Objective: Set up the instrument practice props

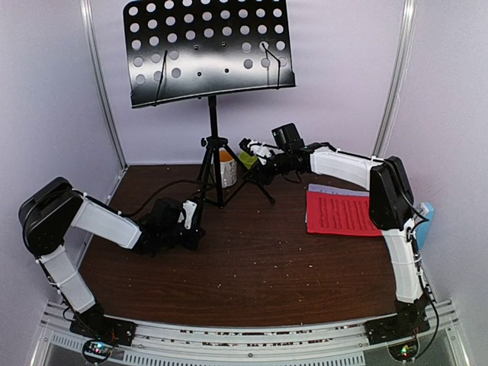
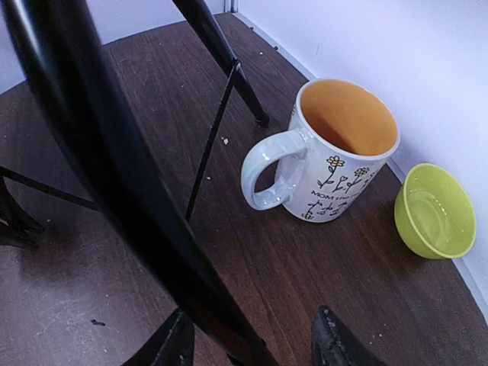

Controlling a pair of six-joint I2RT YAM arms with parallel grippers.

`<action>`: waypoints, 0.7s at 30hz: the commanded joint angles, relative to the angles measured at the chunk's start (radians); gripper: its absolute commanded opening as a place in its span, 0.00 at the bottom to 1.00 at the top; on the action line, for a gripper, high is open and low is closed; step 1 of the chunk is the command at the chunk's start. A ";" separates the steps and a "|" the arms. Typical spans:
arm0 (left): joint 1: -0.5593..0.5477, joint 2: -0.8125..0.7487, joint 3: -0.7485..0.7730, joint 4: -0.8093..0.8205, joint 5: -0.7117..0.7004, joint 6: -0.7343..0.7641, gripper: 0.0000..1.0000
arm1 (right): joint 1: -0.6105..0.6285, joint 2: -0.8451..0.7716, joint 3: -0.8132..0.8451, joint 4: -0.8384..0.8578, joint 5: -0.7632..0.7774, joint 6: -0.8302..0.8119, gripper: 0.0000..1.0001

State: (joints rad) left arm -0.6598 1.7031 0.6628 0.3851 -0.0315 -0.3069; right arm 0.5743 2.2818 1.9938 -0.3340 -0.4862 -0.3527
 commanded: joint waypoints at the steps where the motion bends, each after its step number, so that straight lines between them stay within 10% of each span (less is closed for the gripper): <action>1: 0.010 -0.044 -0.004 0.006 -0.005 -0.007 0.07 | 0.017 0.018 0.044 -0.013 -0.032 -0.012 0.48; 11: 0.008 -0.098 -0.039 -0.006 -0.004 0.004 0.04 | 0.022 -0.098 -0.121 0.057 0.011 0.001 0.02; 21: -0.019 -0.157 -0.128 0.057 0.019 0.004 0.02 | 0.024 -0.379 -0.494 0.171 0.100 0.022 0.00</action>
State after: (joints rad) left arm -0.6819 1.5745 0.5579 0.3763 0.0013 -0.2474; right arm 0.6167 2.0186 1.5883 -0.1753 -0.4484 -0.3882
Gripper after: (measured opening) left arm 0.128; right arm 0.106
